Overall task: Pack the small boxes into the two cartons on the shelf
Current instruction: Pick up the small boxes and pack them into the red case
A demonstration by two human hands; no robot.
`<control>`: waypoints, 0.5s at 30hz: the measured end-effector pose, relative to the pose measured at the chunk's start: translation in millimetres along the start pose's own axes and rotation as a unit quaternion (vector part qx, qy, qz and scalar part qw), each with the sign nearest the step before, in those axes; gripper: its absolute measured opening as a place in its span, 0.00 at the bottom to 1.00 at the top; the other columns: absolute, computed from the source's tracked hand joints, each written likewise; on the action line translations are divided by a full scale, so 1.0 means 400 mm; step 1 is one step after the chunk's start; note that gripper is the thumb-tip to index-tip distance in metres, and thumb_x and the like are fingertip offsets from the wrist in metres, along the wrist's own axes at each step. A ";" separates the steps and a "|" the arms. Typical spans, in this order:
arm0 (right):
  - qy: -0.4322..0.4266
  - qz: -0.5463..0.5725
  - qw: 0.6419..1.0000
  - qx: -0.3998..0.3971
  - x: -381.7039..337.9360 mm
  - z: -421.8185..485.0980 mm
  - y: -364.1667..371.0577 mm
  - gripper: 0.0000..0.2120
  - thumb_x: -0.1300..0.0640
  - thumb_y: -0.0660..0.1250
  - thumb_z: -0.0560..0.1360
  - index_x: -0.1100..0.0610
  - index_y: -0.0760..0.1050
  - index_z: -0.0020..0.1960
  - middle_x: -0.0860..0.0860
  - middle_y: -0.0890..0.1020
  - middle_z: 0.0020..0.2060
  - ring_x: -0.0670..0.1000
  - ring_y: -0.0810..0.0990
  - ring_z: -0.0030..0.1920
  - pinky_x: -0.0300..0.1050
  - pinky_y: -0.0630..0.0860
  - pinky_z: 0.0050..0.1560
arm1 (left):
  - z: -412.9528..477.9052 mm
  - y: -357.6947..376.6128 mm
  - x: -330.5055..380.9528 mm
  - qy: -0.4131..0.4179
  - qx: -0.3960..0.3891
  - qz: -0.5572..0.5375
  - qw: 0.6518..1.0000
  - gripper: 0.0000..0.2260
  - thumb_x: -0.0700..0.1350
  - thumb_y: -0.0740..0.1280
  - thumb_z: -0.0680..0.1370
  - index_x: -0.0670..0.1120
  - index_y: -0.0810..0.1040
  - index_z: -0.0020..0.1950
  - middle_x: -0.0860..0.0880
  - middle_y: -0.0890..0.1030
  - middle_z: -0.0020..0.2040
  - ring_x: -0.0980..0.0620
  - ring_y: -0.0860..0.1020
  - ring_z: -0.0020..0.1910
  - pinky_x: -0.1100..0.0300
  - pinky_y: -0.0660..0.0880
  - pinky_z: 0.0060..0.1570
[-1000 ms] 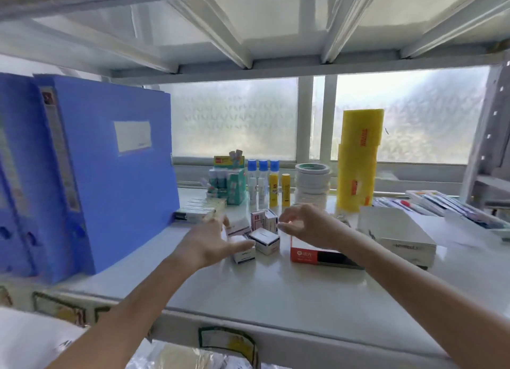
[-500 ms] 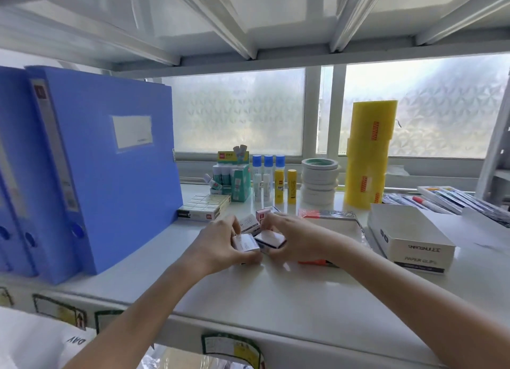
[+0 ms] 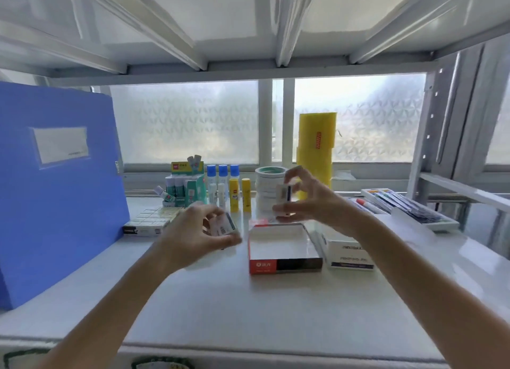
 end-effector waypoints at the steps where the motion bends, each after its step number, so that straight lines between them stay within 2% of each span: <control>1: 0.002 0.032 0.999 0.031 0.005 -0.022 -0.060 0.27 0.61 0.76 0.64 0.54 0.68 0.58 0.63 0.72 0.56 0.63 0.82 0.50 0.58 0.81 0.53 | 0.026 0.025 0.045 0.032 0.004 -0.015 0.999 0.26 0.58 0.75 0.66 0.47 0.78 0.60 0.50 0.79 0.51 0.55 0.79 0.46 0.68 0.74 0.39; 2: 0.003 0.042 0.997 0.065 0.018 -0.045 -0.114 0.28 0.59 0.76 0.63 0.54 0.69 0.60 0.64 0.72 0.55 0.62 0.82 0.50 0.59 0.80 0.55 | 0.057 0.059 0.089 0.058 0.004 -0.025 0.998 0.26 0.56 0.76 0.68 0.46 0.77 0.61 0.48 0.77 0.52 0.54 0.77 0.47 0.70 0.71 0.40; 4: 0.010 -0.042 0.988 0.151 0.050 -0.083 -0.200 0.25 0.57 0.77 0.64 0.53 0.73 0.58 0.64 0.75 0.53 0.61 0.82 0.50 0.59 0.80 0.56 | 0.121 0.143 0.168 0.093 -0.006 -0.048 0.995 0.23 0.53 0.76 0.69 0.44 0.78 0.59 0.46 0.77 0.51 0.50 0.76 0.49 0.69 0.70 0.42; 7: 0.015 -0.221 0.943 0.250 0.101 -0.093 -0.259 0.18 0.59 0.80 0.62 0.54 0.77 0.48 0.55 0.81 0.43 0.57 0.83 0.45 0.58 0.80 0.49 | 0.194 0.277 0.246 0.107 -0.047 -0.083 0.990 0.21 0.52 0.77 0.68 0.42 0.80 0.56 0.46 0.81 0.47 0.45 0.80 0.47 0.56 0.80 0.47; 8: 0.012 -0.253 0.932 0.258 0.117 -0.085 -0.265 0.17 0.58 0.80 0.59 0.54 0.77 0.45 0.54 0.82 0.41 0.57 0.82 0.43 0.56 0.79 0.46 | 0.209 0.310 0.258 0.105 -0.056 -0.087 0.989 0.24 0.53 0.77 0.67 0.42 0.80 0.57 0.46 0.82 0.48 0.46 0.80 0.47 0.53 0.80 0.49; 11: 0.019 -0.328 0.915 0.236 0.148 -0.065 -0.252 0.15 0.57 0.79 0.57 0.56 0.77 0.38 0.54 0.81 0.36 0.57 0.80 0.39 0.50 0.76 0.39 | 0.231 0.372 0.268 0.112 -0.069 -0.070 0.989 0.29 0.56 0.79 0.63 0.43 0.80 0.59 0.46 0.81 0.52 0.48 0.79 0.50 0.55 0.78 0.51; 15: 0.018 -0.387 0.895 0.221 0.171 -0.051 -0.231 0.12 0.55 0.75 0.58 0.56 0.73 0.34 0.48 0.72 0.34 0.48 0.71 0.33 0.38 0.62 0.31 | 0.231 0.383 0.256 0.111 -0.056 -0.044 0.991 0.29 0.57 0.79 0.61 0.46 0.81 0.58 0.49 0.79 0.54 0.50 0.77 0.52 0.54 0.77 0.53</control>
Point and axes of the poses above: each hand's wrist, its own z-axis towards the middle knuckle, its own y-axis out of the palm, x = y × z, the point moved 2 cm from there along z, towards the middle knuckle
